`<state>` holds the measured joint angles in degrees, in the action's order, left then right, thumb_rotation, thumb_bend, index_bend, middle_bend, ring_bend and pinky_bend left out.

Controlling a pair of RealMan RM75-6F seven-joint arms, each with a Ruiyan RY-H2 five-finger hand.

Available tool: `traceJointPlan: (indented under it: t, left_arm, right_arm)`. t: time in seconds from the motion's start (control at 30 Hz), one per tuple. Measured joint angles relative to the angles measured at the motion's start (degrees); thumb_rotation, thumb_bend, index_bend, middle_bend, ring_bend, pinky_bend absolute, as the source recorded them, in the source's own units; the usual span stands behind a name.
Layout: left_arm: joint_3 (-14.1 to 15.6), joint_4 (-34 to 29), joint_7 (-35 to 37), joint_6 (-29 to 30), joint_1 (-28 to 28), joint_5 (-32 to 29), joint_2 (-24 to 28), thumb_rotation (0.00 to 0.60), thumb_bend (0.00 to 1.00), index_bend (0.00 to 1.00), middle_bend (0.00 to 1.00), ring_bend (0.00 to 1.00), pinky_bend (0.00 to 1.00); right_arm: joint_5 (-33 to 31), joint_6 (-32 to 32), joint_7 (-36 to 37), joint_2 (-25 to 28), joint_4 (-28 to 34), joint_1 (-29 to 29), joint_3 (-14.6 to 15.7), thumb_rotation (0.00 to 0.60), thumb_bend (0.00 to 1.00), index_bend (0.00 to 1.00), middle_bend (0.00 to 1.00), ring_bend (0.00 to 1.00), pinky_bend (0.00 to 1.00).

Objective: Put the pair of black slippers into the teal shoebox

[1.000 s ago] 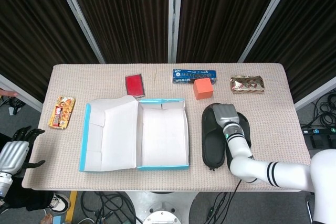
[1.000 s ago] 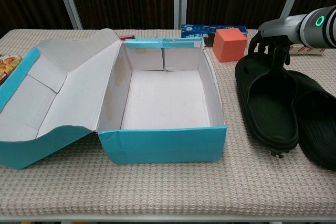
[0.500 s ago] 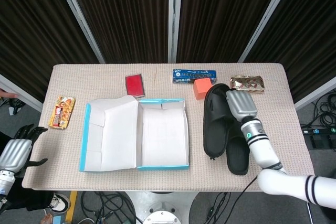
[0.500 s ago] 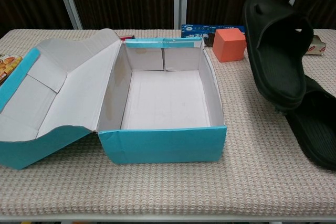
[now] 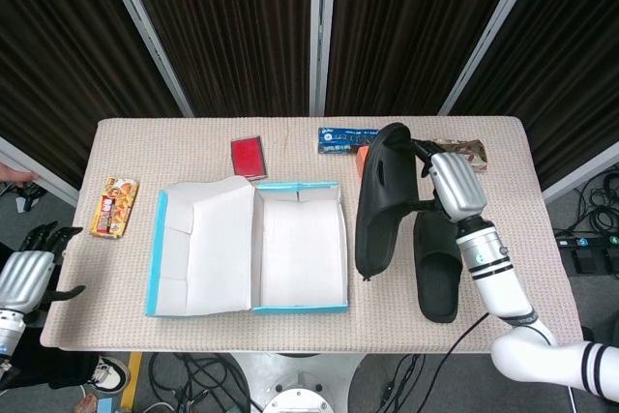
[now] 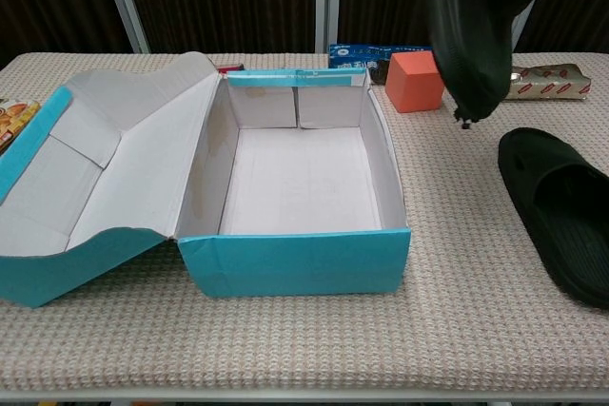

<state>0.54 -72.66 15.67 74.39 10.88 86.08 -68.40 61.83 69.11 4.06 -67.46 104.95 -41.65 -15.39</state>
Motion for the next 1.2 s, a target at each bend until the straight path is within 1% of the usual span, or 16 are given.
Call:
traceJointPlan:
  t: [0.07,0.2,0.4,0.5,0.7,0.8,0.9,1.2]
  left_arm:
    - [0.0,0.2,0.3,-0.1,-0.1,-0.3,0.1,0.600,0.13,0.12,0.15,0.02,0.08]
    - [-0.1,0.8,1.2,-0.1,-0.3,-0.6,0.2,0.600,0.12,0.12,0.15,0.02,0.08]
    - [0.1,2.0,2.0,-0.2,-0.6,-0.8,0.4,0.600,0.13,0.12,0.15,0.02,0.08]
    - [-0.1,2.5,2.3,-0.2,-0.7,-1.1,0.4,0.600,0.13,0.12,0.15,0.02,0.08]
    - [-0.3,3.7,2.6,-0.3,-0.6,-1.1,-0.1,0.600,0.13,0.12,0.15,0.02,0.07]
    - [-0.6,4.3,2.8,-0.4,-0.4,-1.3,-0.4,0.600,0.13,0.12,0.15,0.02,0.07]
    - [-0.8,5.1,3.0,-0.6,-0.3,-1.6,-0.6,0.600,0.13,0.12,0.15,0.02,0.07]
    - [-1.0,7.6,4.3,-1.1,-0.6,-2.3,-1.0,0.600,0.13,0.12,0.15,0.02,0.07]
  right_arm:
    - [2.6,0.5,3.6,-3.3,-2.8,0.3,0.0,0.600,0.26,0.61,0.52,0.36,0.53]
    - [8.5,1.0,12.6,-10.3,-10.4,0.6,0.4,0.600,0.26,0.61,0.51,0.36,0.53]
    - [13.8,0.9,25.2,-20.6,-21.9,-0.1,0.6,0.600,0.25,0.61,0.50,0.36,0.53]
    - [15.1,0.2,30.9,-24.2,-27.0,-0.8,0.3,0.600,0.25,0.61,0.50,0.36,0.53]
    - [17.1,-2.9,41.4,-29.1,-34.0,-3.1,-0.3,0.600,0.24,0.61,0.50,0.36,0.53]
    - [18.5,-5.0,45.3,-31.3,-37.3,-4.7,-0.2,0.600,0.23,0.61,0.50,0.36,0.53]
    - [19.5,-7.5,47.6,-33.3,-40.1,-6.5,0.0,0.600,0.22,0.61,0.50,0.36,0.53]
    - [20.9,-10.9,49.4,-38.6,-46.2,-11.0,-0.1,0.600,0.22,0.61,0.50,0.36,0.53]
